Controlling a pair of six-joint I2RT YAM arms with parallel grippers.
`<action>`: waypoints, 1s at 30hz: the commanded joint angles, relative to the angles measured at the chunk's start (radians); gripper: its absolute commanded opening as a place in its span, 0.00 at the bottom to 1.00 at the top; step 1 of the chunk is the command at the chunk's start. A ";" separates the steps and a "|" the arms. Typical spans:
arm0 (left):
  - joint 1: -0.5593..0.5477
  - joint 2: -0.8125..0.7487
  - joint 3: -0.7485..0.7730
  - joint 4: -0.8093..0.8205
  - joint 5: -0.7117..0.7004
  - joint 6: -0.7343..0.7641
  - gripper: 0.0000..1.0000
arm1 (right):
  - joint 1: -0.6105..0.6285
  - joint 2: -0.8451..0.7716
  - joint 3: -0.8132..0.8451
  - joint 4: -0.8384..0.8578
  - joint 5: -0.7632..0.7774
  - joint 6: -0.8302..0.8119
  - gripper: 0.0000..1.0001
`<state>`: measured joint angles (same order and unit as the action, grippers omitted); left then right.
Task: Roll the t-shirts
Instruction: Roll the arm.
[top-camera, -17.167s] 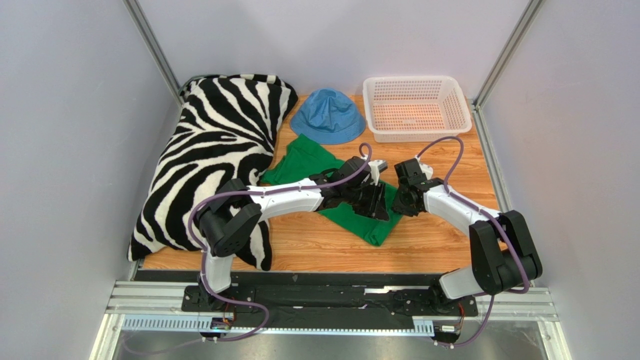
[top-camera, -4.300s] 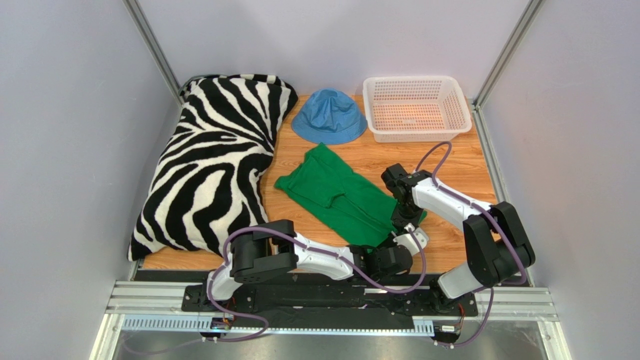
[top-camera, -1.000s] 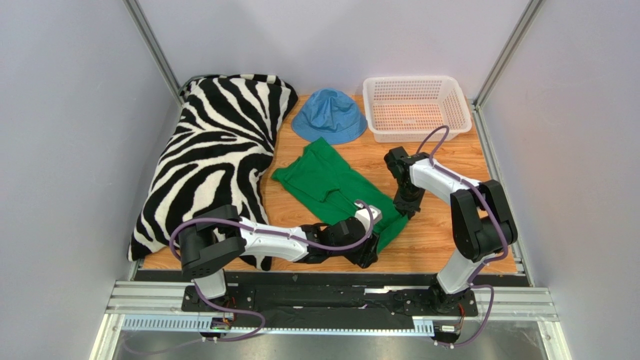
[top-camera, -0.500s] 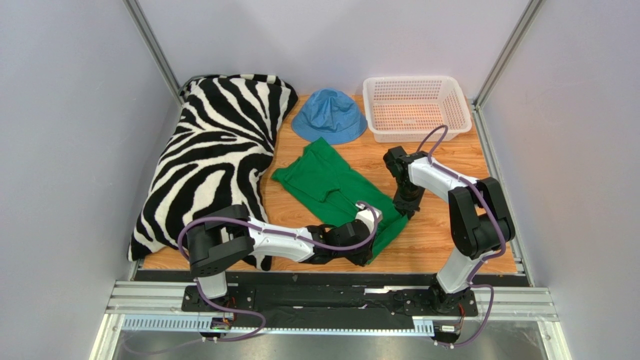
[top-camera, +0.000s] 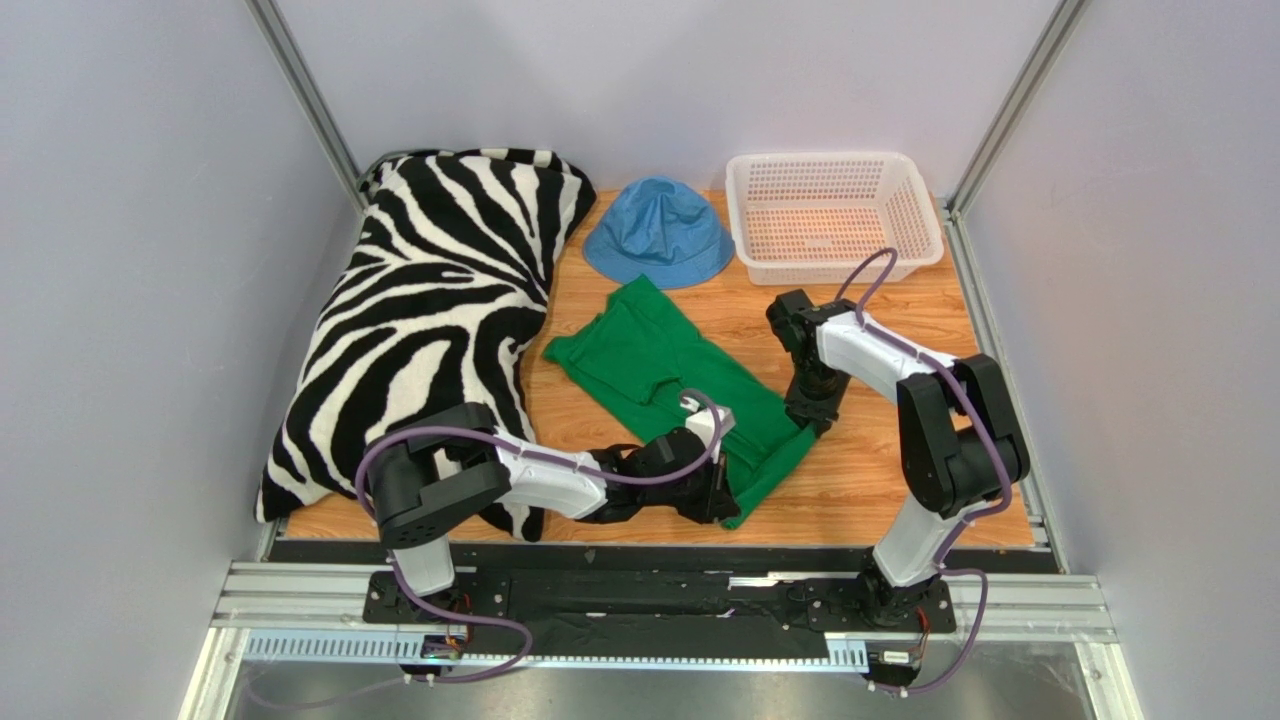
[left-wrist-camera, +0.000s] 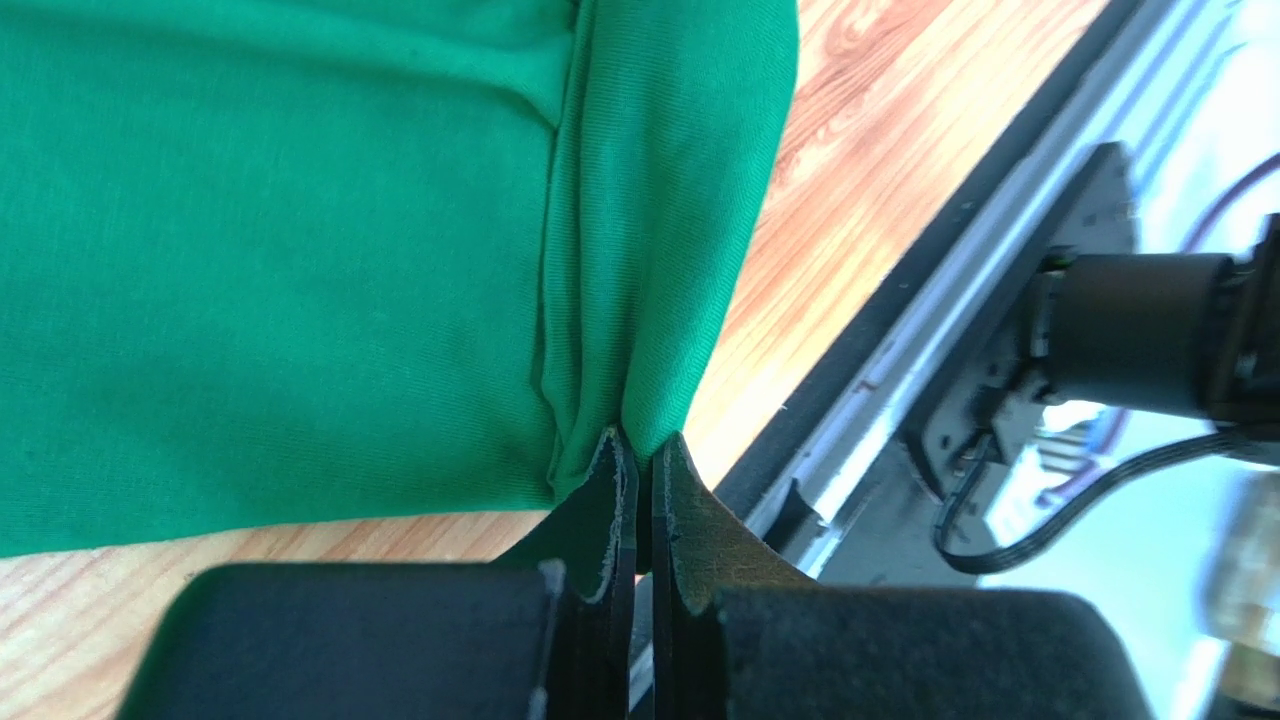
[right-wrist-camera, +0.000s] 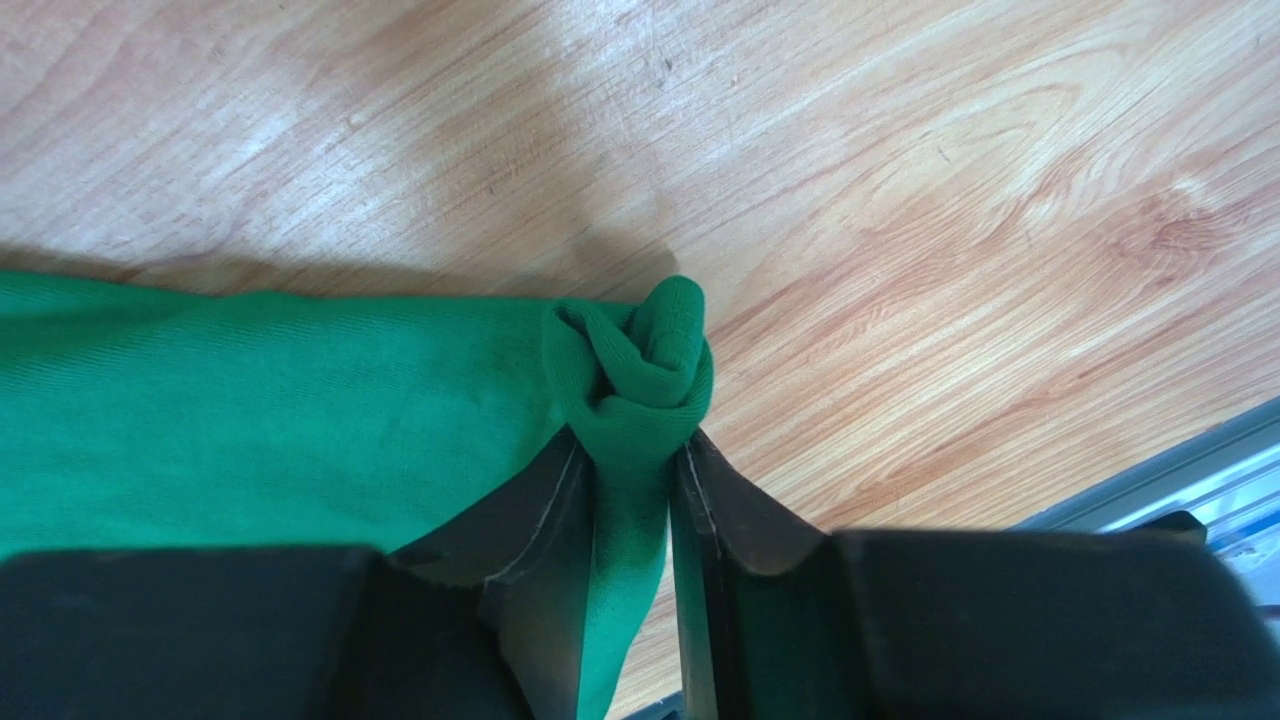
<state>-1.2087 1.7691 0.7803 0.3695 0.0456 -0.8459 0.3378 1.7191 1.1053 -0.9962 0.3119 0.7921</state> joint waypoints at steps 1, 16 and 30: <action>0.024 0.023 -0.065 0.069 0.120 -0.110 0.00 | 0.000 -0.051 0.028 0.037 -0.005 0.012 0.34; 0.054 0.073 -0.101 0.134 0.177 -0.197 0.00 | -0.002 -0.415 -0.196 0.244 -0.109 -0.036 0.55; 0.058 0.081 -0.107 0.149 0.175 -0.213 0.00 | 0.015 -0.852 -0.464 0.274 -0.235 -0.013 0.25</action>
<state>-1.1484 1.8202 0.7002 0.5690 0.2085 -1.0580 0.3378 0.9207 0.6857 -0.7582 0.1368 0.7620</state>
